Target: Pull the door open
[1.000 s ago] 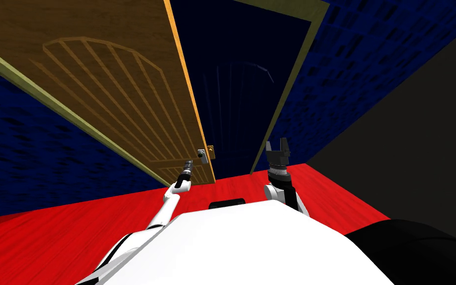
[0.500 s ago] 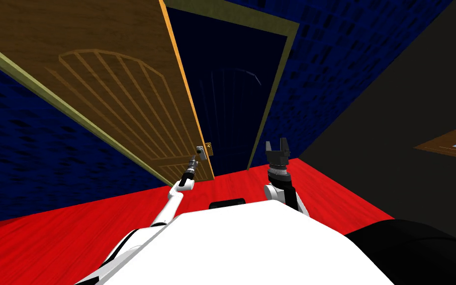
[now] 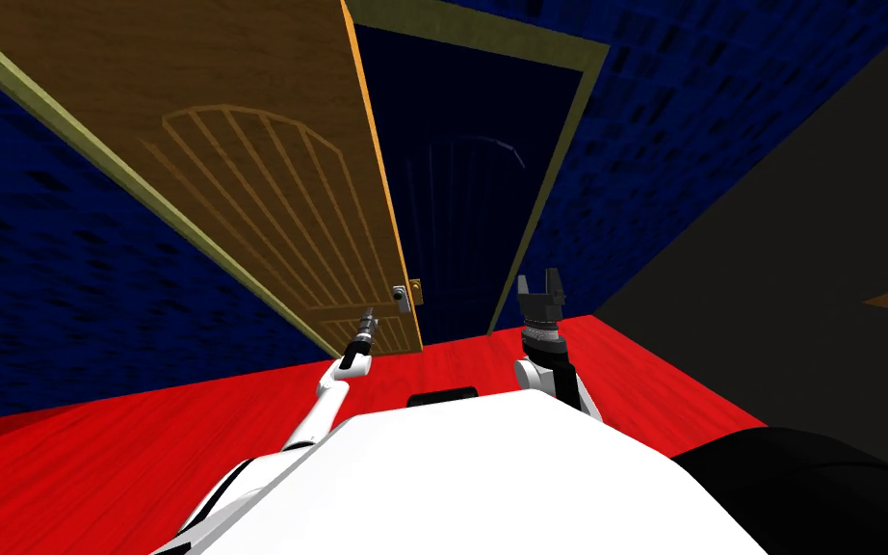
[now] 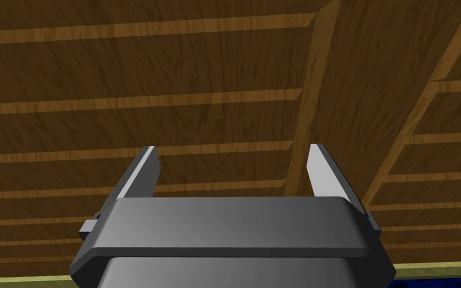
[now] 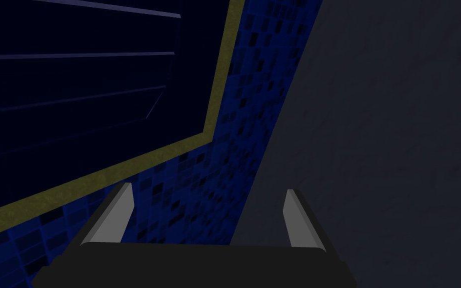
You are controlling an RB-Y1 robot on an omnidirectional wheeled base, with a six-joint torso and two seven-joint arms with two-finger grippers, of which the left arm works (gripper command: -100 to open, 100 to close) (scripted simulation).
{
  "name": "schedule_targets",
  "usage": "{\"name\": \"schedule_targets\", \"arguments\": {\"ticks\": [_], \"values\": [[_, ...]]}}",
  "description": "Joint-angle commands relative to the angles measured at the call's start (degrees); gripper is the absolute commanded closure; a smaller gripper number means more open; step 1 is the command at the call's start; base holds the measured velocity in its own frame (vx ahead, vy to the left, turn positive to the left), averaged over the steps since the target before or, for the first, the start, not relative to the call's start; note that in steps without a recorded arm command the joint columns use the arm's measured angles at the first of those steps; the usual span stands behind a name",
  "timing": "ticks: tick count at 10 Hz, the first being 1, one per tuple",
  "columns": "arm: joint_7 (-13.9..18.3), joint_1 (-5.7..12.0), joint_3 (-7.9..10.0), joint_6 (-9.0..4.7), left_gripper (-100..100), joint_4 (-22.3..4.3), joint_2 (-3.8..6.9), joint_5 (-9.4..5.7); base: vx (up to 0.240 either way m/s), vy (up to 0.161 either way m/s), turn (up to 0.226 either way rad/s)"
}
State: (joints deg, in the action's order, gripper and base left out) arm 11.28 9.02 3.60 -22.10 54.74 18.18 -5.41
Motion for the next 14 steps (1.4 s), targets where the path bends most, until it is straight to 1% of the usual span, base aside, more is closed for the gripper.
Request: {"name": "schedule_targets", "arguments": {"ticks": [1, 3, 4, 5, 6, 7, 12, 13, 14], "values": [[-0.11, 0.52, 0.08, -0.4, -100, -0.68, -0.13, 0.01, 0.174, 0.034, -0.043], [-0.2, 1.31, -0.36, -0.53, -100, -0.49, -0.74, 0.13, 0.202, -0.026, -0.092], [-0.23, 1.78, -0.7, -0.59, -100, -0.3, -1.12, 0.21, 0.194, -0.095, -0.094], [-0.25, 2.54, -1.27, -0.69, -100, 0.01, -1.73, 0.34, 0.232, -0.108, -0.173], [-0.38, 1.85, -0.89, -0.34, -100, 0.31, -1.51, 0.29, 0.109, -0.043, -0.037], [-0.38, 1.85, -0.89, -0.34, 100, 0.31, -1.51, 0.29, -0.015, 0.003, 0.038], [-0.38, 1.85, -0.89, -0.34, 100, 0.31, -1.51, 0.29, -0.023, 0.007, -0.003], [-0.11, 1.11, -0.88, -0.32, 100, 0.1, -0.91, 0.24, -0.104, 0.04, 0.013], [0.03, 0.92, -0.9, -0.33, 100, 0.07, -0.69, 0.21, -0.156, 0.07, 0.001]]}}
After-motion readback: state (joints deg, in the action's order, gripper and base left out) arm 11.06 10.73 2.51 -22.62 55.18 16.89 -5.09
